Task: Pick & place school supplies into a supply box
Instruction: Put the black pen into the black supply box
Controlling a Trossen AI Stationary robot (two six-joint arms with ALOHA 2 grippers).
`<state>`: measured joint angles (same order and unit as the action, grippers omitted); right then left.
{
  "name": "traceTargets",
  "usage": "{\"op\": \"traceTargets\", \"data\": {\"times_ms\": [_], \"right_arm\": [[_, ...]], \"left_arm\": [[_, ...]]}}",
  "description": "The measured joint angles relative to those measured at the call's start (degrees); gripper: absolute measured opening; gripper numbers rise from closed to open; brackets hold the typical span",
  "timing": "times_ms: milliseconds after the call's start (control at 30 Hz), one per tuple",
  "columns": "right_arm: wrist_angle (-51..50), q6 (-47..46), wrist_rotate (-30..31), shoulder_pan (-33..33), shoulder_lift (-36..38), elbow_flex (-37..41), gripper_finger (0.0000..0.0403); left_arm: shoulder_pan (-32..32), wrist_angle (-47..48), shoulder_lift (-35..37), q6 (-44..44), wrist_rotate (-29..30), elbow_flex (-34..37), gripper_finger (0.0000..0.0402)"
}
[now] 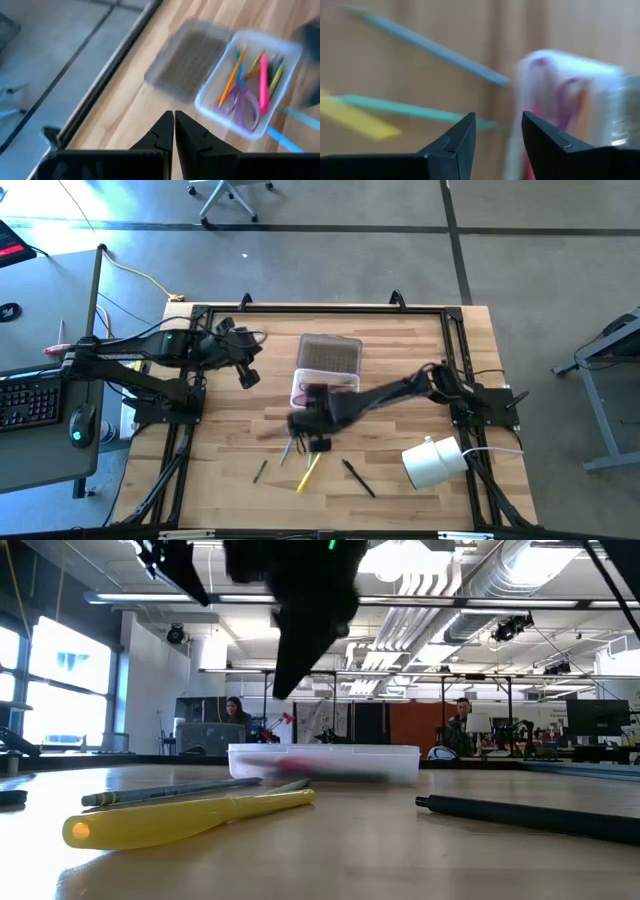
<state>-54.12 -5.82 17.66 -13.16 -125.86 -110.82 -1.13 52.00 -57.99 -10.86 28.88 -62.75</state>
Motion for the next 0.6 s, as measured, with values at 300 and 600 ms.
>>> {"op": "traceTargets", "data": {"times_ms": [300, 600], "right_arm": [[-2.6, -32.9, -14.7, -11.5, 0.0, 3.6, 0.0138], [-2.6, -44.8, -14.4, -14.3, -0.1, 13.6, 0.0138]], "left_arm": [[0.0, -0.1, -5.0, -6.5, -1.6, -0.3, 0.0053], [0.0, 0.5, -6.7, -9.1, -3.1, -0.1, 0.0053]]}}
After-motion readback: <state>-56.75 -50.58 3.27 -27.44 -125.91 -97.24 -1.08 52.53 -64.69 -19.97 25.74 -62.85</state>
